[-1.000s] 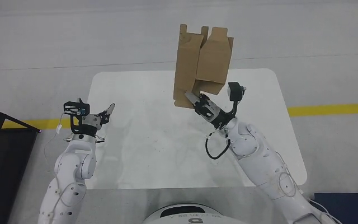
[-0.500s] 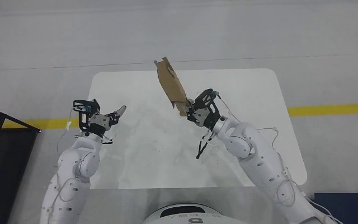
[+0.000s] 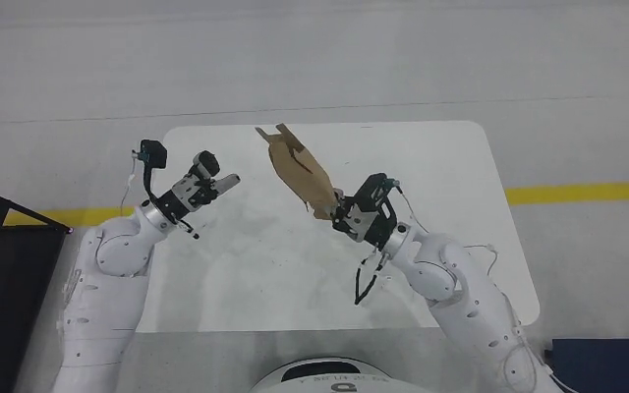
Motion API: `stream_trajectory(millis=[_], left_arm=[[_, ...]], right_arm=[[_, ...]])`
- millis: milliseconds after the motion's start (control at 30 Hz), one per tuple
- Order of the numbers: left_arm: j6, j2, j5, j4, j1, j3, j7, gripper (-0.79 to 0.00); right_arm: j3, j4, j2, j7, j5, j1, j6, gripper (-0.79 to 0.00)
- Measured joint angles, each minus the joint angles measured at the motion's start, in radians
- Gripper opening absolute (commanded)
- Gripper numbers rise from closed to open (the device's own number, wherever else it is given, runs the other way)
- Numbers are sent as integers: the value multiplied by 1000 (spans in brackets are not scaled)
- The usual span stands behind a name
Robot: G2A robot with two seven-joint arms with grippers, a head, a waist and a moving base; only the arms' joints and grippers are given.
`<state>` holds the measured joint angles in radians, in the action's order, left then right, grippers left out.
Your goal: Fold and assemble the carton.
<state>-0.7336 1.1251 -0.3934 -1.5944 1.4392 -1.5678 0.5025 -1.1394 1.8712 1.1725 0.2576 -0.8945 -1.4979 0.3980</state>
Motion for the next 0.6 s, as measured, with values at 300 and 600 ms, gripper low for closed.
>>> stream_trajectory(millis=[300, 600], left_arm=[[-172, 3, 249, 135, -87, 163, 124, 0], [-273, 2, 512, 213, -148, 272, 196, -114]], right_arm=[[4, -138, -19, 330, 440, 112, 325, -785], [24, -181, -38, 528, 671, 165, 384, -785]])
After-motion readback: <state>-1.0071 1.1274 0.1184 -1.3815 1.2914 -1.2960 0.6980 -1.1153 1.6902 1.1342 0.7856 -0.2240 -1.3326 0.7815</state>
